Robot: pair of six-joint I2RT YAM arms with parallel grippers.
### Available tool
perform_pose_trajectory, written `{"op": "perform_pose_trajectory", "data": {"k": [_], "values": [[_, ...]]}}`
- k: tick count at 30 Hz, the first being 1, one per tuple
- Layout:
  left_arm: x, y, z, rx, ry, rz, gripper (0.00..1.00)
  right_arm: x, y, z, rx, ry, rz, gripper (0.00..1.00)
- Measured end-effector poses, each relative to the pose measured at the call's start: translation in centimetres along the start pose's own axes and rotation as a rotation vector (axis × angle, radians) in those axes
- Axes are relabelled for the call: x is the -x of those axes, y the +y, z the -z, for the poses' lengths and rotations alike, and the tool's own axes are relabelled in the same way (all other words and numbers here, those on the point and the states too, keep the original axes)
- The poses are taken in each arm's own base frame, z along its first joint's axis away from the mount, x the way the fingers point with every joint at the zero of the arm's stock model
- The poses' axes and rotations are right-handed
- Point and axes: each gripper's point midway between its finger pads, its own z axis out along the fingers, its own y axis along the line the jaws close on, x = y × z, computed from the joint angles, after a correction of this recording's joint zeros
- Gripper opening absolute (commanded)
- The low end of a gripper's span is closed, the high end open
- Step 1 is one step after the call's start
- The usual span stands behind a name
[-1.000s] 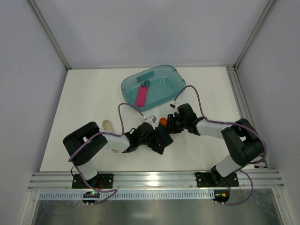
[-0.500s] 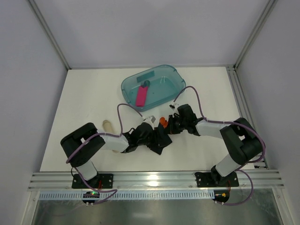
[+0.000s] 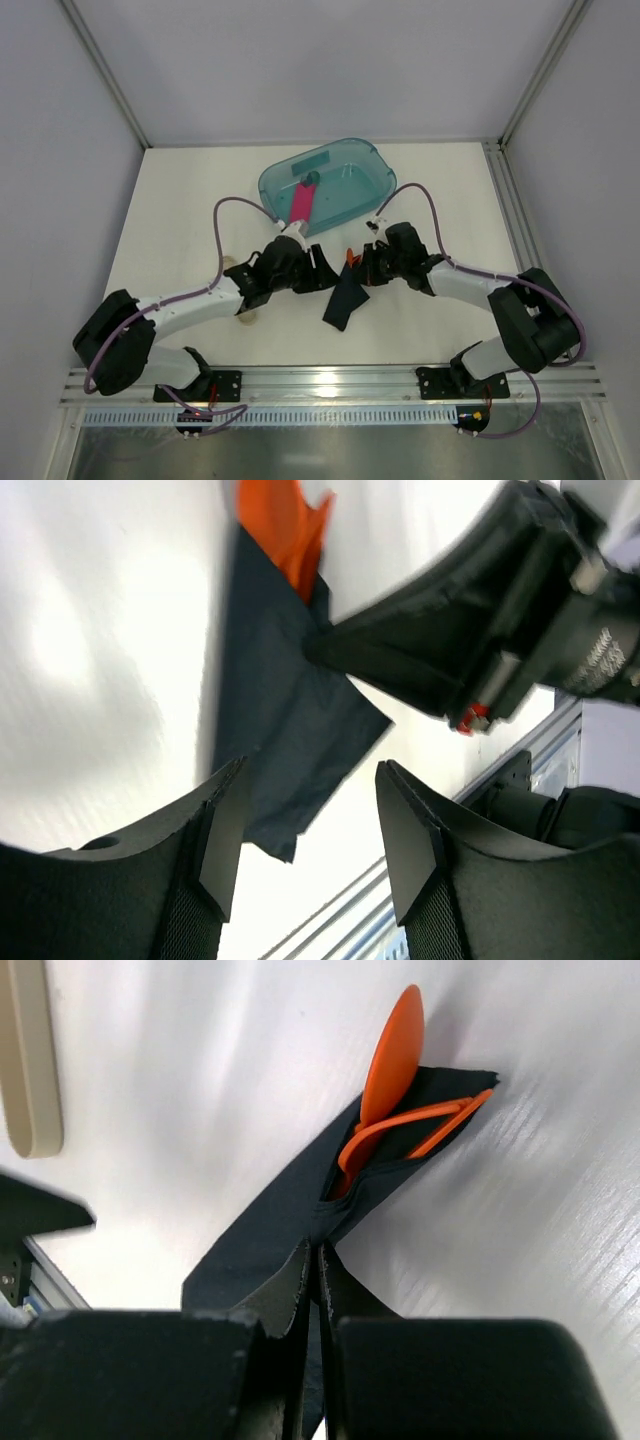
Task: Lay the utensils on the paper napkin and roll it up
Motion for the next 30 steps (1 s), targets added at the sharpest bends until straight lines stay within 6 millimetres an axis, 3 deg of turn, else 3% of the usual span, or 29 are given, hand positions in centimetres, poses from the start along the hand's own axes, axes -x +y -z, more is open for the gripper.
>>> {"op": "perform_pose_trajectory", "data": {"k": [6,12,20,30], "values": [[2.2,2.1,0.6,-0.011,0.017,0.042,0.61,1.0,1.2,1.7,0.032,-0.062,0.029,0.04],[0.5,3.6,0.2,-0.101,0.116,0.067,0.64,1.4,1.7,2.2,0.045,-0.082,0.05,0.04],[-1.5,1.5,-0.2,-0.351,0.192,-0.015,0.69,3.2,4.4,5.3,0.12,-0.17,0.105,0.04],[0.0,-2.4,0.4,-0.521,0.209,-0.137,0.72,3.7,6.8,8.3,0.197,-0.206,0.144,0.04]]}}
